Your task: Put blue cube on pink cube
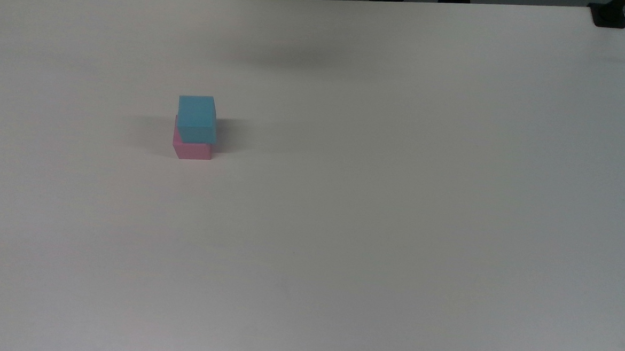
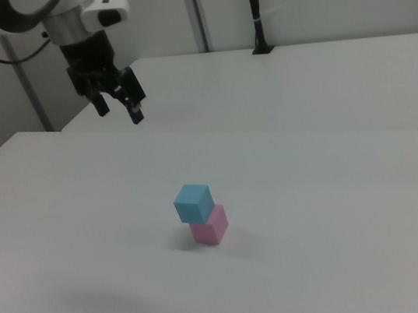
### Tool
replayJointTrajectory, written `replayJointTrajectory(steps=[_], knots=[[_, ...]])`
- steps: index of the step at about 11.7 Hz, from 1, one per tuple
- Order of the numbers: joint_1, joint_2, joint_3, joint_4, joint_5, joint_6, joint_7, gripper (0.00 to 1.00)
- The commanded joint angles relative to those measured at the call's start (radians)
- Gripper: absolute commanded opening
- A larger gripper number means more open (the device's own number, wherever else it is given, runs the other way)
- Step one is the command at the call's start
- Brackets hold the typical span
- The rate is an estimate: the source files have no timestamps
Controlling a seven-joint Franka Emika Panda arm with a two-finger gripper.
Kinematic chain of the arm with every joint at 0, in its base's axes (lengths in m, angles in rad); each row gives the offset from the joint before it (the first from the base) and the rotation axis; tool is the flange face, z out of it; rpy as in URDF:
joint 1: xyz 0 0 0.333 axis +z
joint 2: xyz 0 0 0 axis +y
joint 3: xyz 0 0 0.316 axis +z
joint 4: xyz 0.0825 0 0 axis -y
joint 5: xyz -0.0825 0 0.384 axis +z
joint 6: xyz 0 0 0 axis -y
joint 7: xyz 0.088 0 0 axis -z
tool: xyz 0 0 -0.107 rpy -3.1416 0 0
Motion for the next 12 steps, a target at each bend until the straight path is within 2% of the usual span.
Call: replayJointTrajectory(steps=[1, 2, 3, 4, 8, 11, 12], knots=[[0.107, -0.016, -0.086, 0.032, 0.027, -0.031, 0.027, 1.00], [0.109, -0.009, -0.086, 0.037, 0.017, -0.027, -0.038, 1.00], [0.109, -0.007, -0.086, 0.037, 0.020, -0.028, -0.183, 1.00], [0.108, -0.007, -0.088, 0.034, 0.018, -0.030, -0.239, 1.00], [0.105, 0.001, -0.088, 0.028, 0.020, -0.020, -0.238, 1.00], [0.114, 0.015, -0.080, 0.014, 0.015, 0.033, -0.088, 1.00], [0.114, 0.016, -0.079, 0.015, 0.015, 0.032, -0.077, 1.00]])
